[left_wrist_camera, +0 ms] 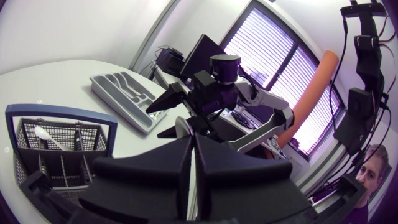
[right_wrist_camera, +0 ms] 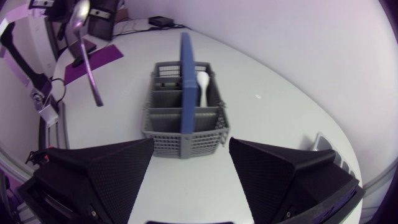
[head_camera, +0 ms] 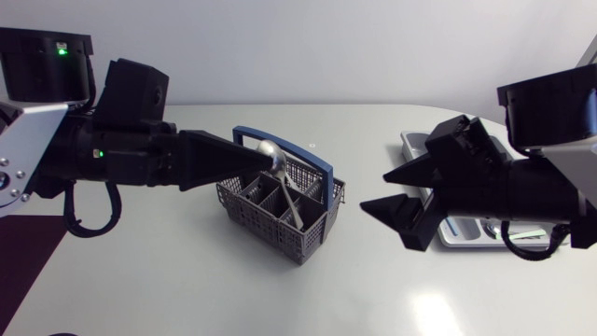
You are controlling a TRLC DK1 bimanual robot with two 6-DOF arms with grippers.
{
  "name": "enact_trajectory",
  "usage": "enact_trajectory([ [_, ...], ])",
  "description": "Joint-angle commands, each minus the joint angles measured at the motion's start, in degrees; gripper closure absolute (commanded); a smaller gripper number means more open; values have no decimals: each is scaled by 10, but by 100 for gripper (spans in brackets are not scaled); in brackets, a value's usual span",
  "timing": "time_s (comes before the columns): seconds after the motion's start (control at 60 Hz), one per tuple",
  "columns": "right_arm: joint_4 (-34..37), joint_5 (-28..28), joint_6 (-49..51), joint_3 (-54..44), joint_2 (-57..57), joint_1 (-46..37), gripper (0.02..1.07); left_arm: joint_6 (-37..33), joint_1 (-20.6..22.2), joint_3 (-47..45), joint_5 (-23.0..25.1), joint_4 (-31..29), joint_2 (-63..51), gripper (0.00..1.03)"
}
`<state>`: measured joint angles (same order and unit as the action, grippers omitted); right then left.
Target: Unload the cutlery basket into the drawer organizer.
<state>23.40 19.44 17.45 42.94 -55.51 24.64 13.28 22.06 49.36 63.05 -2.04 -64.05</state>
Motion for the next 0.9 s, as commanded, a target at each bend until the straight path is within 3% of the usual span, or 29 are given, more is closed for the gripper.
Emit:
enact_trajectory([
  [0.0, 13, 24, 17, 11, 4, 29, 20, -12, 20, -7, 15, -2, 2, 100],
  [0.367, 28, 162, 43, 40, -17, 73, 23, -26, 83, 15, -4, -14, -25, 100],
  [0.7, 30, 179, 79, 30, -27, 138, 61, -36, 119, 45, -34, -49, -42, 100],
  [0.883, 27, 189, 80, 21, -13, 131, 94, -40, 119, 46, -38, -50, -45, 100],
])
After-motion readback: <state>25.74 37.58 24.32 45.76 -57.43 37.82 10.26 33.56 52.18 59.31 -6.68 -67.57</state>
